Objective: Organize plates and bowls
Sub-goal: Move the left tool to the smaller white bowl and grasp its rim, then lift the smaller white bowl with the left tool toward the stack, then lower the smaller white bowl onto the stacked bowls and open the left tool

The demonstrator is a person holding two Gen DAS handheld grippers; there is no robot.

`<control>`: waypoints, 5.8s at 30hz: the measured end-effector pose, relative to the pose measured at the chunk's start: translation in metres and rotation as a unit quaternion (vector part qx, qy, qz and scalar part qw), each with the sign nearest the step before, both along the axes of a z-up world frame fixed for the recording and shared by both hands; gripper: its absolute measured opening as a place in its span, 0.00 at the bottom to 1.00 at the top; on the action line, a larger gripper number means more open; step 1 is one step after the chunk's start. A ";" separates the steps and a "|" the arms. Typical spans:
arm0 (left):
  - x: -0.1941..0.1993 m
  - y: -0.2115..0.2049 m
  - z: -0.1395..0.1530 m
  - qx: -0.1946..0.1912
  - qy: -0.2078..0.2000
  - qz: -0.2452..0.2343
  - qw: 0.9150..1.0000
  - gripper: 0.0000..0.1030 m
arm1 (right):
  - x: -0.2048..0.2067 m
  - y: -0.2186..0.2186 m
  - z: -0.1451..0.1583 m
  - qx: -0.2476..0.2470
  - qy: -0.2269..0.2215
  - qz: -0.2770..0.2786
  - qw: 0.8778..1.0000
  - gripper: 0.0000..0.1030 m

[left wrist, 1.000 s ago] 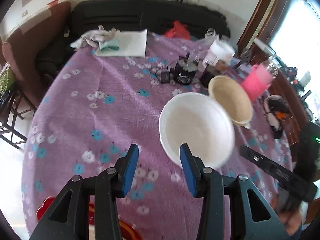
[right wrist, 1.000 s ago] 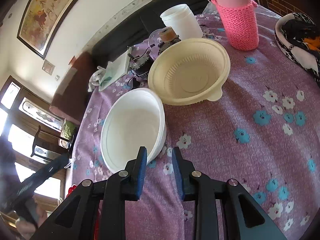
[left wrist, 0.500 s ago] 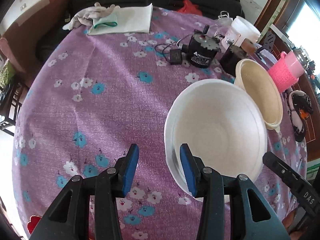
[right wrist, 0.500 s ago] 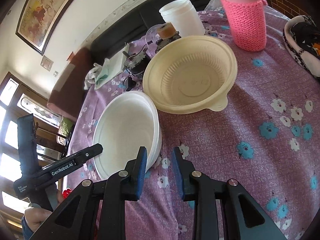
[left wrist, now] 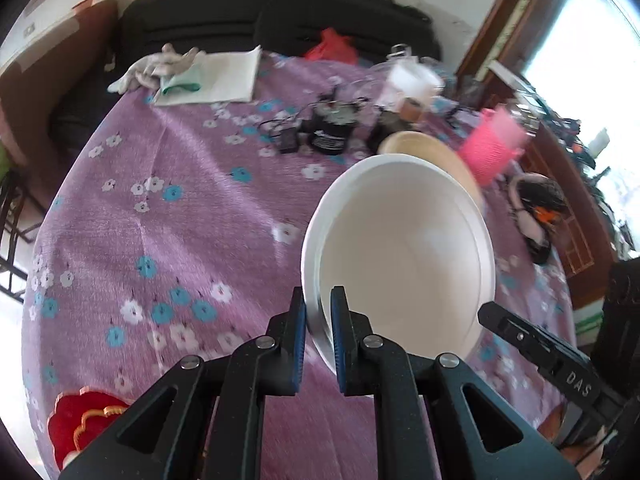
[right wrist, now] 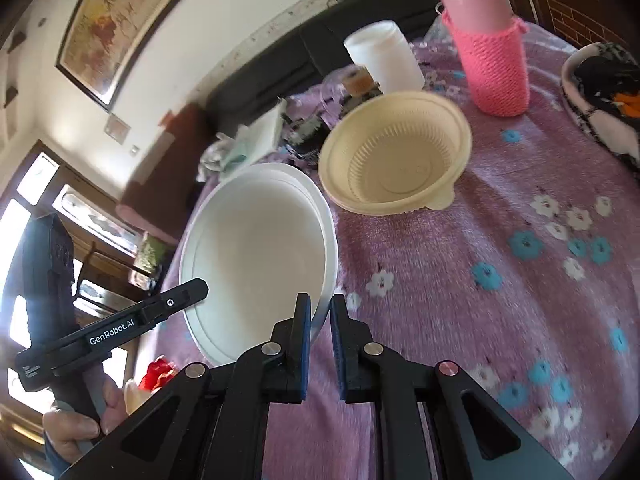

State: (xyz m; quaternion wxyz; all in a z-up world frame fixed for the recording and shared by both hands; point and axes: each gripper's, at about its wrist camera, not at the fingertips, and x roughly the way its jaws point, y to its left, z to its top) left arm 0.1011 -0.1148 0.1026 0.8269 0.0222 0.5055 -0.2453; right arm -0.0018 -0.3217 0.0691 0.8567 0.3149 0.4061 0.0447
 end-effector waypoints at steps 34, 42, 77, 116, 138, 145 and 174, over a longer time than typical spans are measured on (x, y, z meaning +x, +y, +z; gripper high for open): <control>-0.210 0.004 -0.052 0.060 -0.148 -0.111 0.981 0.22 | -0.186 0.031 -0.024 -0.125 0.011 0.027 0.992 0.15; -0.217 0.008 -0.041 0.062 -0.165 -0.108 0.978 0.22 | -0.190 0.030 -0.015 -0.107 -0.001 0.032 0.994 0.15; -0.221 0.053 -0.026 0.038 -0.174 -0.067 0.982 0.22 | -0.182 0.068 0.010 -0.101 -0.011 0.076 0.992 0.15; -0.191 0.227 0.014 0.016 -0.173 0.106 0.979 0.29 | -0.106 0.217 0.049 -0.026 -0.083 0.221 0.971 0.15; -0.175 0.224 -0.011 0.018 -0.148 0.109 0.983 0.29 | -0.088 0.220 0.011 -0.018 -0.028 0.217 0.976 0.16; -0.175 0.223 -0.013 0.019 -0.147 0.108 0.983 0.29 | -0.090 0.219 0.008 -0.013 -0.022 0.217 0.976 0.16; -0.188 0.222 0.006 0.020 -0.174 0.109 0.978 0.53 | -0.101 0.199 0.013 -0.005 -0.033 0.198 0.980 0.17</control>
